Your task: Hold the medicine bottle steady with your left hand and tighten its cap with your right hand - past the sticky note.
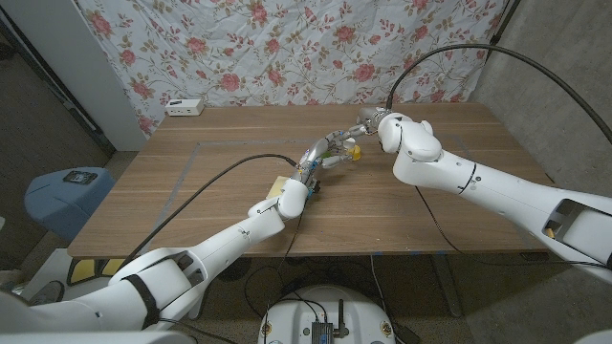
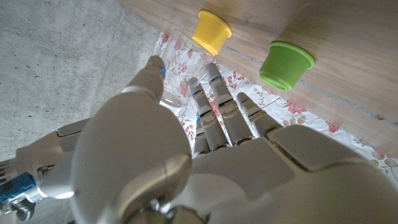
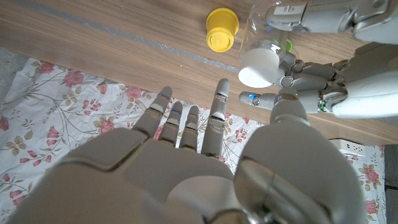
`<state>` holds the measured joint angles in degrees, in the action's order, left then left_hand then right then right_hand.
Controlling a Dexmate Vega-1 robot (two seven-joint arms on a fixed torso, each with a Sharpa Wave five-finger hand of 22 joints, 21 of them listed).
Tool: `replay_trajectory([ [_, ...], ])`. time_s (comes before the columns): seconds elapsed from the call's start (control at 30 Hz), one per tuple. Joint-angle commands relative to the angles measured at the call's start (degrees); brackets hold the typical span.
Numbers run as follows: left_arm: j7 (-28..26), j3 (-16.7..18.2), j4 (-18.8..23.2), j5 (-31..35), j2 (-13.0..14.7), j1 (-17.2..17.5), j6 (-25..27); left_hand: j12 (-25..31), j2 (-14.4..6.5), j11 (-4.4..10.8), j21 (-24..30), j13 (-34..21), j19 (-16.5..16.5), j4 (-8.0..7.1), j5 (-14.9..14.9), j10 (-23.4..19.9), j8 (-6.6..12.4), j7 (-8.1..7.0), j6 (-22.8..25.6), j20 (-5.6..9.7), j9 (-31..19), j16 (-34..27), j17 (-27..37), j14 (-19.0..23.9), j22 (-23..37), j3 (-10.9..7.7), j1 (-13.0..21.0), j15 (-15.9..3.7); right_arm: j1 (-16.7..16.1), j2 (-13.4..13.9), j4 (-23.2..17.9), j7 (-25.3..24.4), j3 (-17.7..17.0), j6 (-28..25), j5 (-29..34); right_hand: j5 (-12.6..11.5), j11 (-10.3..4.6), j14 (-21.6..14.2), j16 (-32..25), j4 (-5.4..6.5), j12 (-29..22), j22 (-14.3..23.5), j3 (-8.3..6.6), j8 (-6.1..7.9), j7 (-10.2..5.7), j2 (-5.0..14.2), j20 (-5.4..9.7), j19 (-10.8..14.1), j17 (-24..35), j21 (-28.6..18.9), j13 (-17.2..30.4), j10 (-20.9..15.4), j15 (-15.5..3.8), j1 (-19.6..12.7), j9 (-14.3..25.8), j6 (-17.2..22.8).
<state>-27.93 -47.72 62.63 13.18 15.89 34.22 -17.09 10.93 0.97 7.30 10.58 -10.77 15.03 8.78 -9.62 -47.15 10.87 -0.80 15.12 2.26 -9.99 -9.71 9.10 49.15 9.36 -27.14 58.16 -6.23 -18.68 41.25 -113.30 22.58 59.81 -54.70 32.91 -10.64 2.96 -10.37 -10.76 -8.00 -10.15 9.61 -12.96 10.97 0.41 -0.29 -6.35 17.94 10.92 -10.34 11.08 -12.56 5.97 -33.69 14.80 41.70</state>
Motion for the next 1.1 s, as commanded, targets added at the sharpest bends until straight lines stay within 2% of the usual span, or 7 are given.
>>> replay_trajectory([
  [0.03, 0.1, 0.0, 0.4, 0.0, 0.1, 0.2, 0.3, 0.3, -0.6, 2.0, 0.0, -0.1, -0.1, -0.08, -0.5, -2.1, -0.2, 0.07, -0.3, 7.41, -0.1, -0.2, 0.0, 0.2, 0.1, -0.15, 0.0, -5.04, 1.2, 1.6, -0.9, 4.7, -0.9, 2.4, -2.3, -0.6, -0.23, 1.7, 0.2, -1.35, 0.0, 0.1, -0.98, -0.37, -0.31, 0.24, -0.5, -1.4, 0.0, 0.1, 0.1, 2.4, 0.23, -2.6, 0.4, -3.3],
  [0.23, -0.1, 0.0, 0.4, 0.1, 0.1, 0.3, 0.3, 0.3, -0.5, 1.97, 0.0, -0.1, -0.1, -0.05, -0.5, -2.2, -0.17, 0.03, -0.3, 7.46, -0.1, -0.2, 0.0, 0.1, 0.1, -0.13, 0.0, -5.02, 1.9, 2.0, -0.6, 6.8, -1.2, 3.6, -3.3, -0.8, -0.39, 3.9, 0.4, -1.79, -0.1, 0.1, -1.94, -0.66, -1.04, 0.11, -0.81, -3.0, -0.1, 0.1, 0.1, 4.9, 1.18, -5.0, 0.3, -7.3],
  [0.37, -0.2, 0.0, 0.4, 0.2, 0.1, 0.2, 0.2, 0.3, -0.5, 1.98, 0.0, -0.2, -0.1, -0.01, -0.5, -2.2, -0.16, -0.03, -0.2, 7.48, -0.1, -0.2, 0.0, 0.1, 0.1, -0.15, 0.1, -5.09, 2.7, 2.2, -0.3, 8.6, -1.1, 4.5, -3.9, -0.9, -0.53, 5.4, 0.5, -1.86, 0.0, 0.1, -2.47, -0.74, -0.82, 0.04, -0.72, -4.3, -0.1, 0.2, 0.1, 6.8, 1.69, -6.3, 0.1, -9.3],
  [0.57, -0.2, 0.0, 0.5, 0.2, 0.1, 0.3, 0.2, 0.3, -0.5, 2.0, 0.0, -0.2, -0.1, 0.01, -0.5, -2.2, -0.15, -0.09, -0.2, 7.47, -0.1, -0.2, 0.1, 0.1, 0.1, -0.09, 0.1, -5.05, 3.1, 2.3, -0.2, 9.9, -0.9, 4.8, -3.7, -1.0, -0.92, 6.3, 0.4, -1.97, 0.0, 0.1, -3.03, -0.77, -1.22, 0.09, -0.69, -4.8, -0.1, 0.1, 0.0, 8.2, 1.75, -7.6, -0.1, -11.1],
  [0.83, -0.1, 0.0, 1.0, 0.3, 0.3, 0.5, 0.3, 0.4, -0.4, 2.01, 0.0, -0.2, -0.1, 0.07, -0.4, -2.3, -0.13, -0.09, -0.1, 7.56, -0.1, -0.2, 0.1, 0.2, 0.1, -0.05, 0.2, -5.16, 2.4, 2.1, -0.2, 8.9, -0.9, 4.9, -2.5, -0.9, -1.46, 6.3, -0.1, -2.02, -0.7, 0.1, -3.89, 0.33, -3.23, 0.36, -0.71, -4.6, -0.1, -0.2, 0.0, 8.0, 0.78, -9.6, -0.3, -9.9],
  [1.1, 0.1, 0.1, 1.5, 0.3, 0.5, 0.7, 0.6, 0.3, -0.6, 1.91, 0.0, -0.2, -0.1, -0.01, -0.5, -2.2, -0.15, 0.02, -0.2, 7.5, -0.1, -0.2, 0.1, 0.2, 0.1, -0.11, 0.1, -5.1, 1.8, 1.7, 0.1, 8.4, -1.2, 5.0, -1.8, -0.5, -1.79, 5.4, -0.5, -1.89, -1.2, 0.0, -4.42, 1.42, -4.01, 0.38, -0.51, -3.8, -0.1, -0.6, 0.0, 6.9, -0.19, -11.0, -0.6, -7.3],
])
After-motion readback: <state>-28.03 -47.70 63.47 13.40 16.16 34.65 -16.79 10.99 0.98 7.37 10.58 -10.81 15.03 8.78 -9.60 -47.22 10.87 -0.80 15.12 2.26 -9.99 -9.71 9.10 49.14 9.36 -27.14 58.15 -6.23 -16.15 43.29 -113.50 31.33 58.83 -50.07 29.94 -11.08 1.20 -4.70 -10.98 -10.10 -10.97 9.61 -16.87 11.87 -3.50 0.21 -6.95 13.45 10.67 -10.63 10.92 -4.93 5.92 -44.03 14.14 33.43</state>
